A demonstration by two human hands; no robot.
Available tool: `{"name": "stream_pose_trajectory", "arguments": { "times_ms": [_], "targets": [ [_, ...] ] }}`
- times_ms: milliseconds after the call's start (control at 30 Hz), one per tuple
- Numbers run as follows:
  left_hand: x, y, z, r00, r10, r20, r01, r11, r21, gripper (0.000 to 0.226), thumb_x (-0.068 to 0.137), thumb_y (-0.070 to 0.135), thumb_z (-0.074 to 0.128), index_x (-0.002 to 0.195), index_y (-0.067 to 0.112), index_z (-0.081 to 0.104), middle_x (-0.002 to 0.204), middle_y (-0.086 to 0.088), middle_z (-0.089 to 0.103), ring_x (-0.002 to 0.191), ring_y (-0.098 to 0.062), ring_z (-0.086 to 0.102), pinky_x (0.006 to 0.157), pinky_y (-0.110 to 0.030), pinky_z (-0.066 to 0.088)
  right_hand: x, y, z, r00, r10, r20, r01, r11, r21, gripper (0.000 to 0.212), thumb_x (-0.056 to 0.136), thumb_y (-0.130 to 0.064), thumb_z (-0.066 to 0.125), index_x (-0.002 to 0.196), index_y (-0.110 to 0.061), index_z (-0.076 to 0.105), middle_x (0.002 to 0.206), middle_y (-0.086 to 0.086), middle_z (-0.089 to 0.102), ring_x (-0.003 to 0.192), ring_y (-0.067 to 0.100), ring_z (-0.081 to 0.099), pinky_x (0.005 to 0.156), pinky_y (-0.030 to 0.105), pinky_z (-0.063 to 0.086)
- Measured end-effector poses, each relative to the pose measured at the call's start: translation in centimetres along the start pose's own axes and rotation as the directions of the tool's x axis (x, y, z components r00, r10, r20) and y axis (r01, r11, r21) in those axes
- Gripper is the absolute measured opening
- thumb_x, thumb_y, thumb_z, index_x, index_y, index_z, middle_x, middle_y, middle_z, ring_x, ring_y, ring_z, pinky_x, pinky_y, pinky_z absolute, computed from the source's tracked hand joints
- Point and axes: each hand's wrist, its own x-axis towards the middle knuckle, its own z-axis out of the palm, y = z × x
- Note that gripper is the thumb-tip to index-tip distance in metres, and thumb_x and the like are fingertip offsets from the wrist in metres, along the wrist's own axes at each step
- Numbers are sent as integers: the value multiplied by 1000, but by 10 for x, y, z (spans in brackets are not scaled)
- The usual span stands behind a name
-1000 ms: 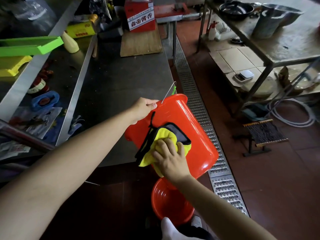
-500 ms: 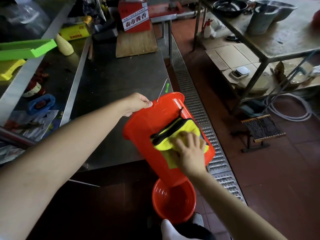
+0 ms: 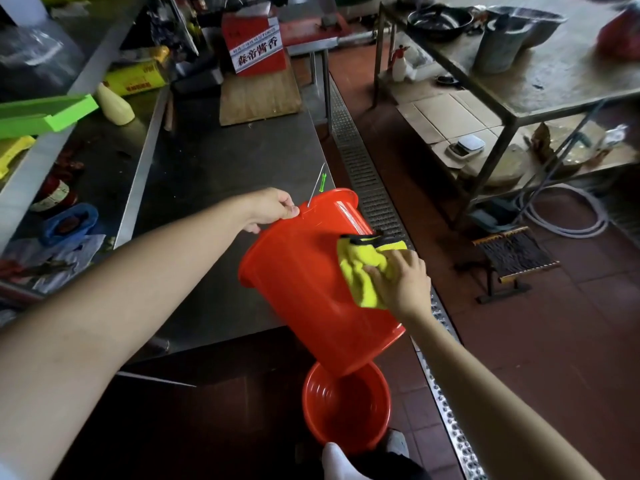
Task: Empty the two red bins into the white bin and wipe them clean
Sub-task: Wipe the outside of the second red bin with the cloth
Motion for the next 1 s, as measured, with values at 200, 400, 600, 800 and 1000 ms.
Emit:
{"name": "stream_pose_trajectory", "arguments": {
  "times_ms": [200,400,600,800,1000],
  "targets": [
    [-1,3,8,993,69,-91,-63,996,65,24,99,41,53,91,19,59,92,-7,68,79,-20,62,65,-31,49,-34,-12,6,970,-233,-70,217,958,-190,60,80,-83,46,119,-38,56,125,1,51,119,30,46,90,48,40],
    [-5,10,14,987,125,-106,-103,976,190,24,102,40,44,94,20,54,82,-3,60,70,-17,57,60,-30,48,-100,-17,30,713,-701,-27,673,694,-256,19,92,-30,64,110,-25,59,131,8,52,123,34,47,89,54,37],
    [-5,14,24,973,174,-153,-131,957,258,23,104,37,42,85,25,49,90,-5,59,82,-18,57,72,-36,49,-53,25,-8,924,-378,-66,379,926,-1,40,89,-53,63,125,-35,61,123,-1,54,115,27,51,88,43,43],
    [-3,12,23,971,164,-176,-118,962,248,21,103,39,43,88,27,51,95,-1,59,89,-17,57,83,-42,51,-32,45,-18,995,-25,-98,40,987,158,41,83,-44,77,112,-16,69,109,8,60,103,34,56,87,41,46],
    [-2,14,25,977,154,-149,-133,981,141,23,103,39,44,87,24,52,94,0,61,86,-16,58,72,-34,48,-106,29,8,902,-424,-77,406,896,-178,49,87,-69,60,124,-36,57,133,6,51,126,34,45,93,50,35]
  ]
}}
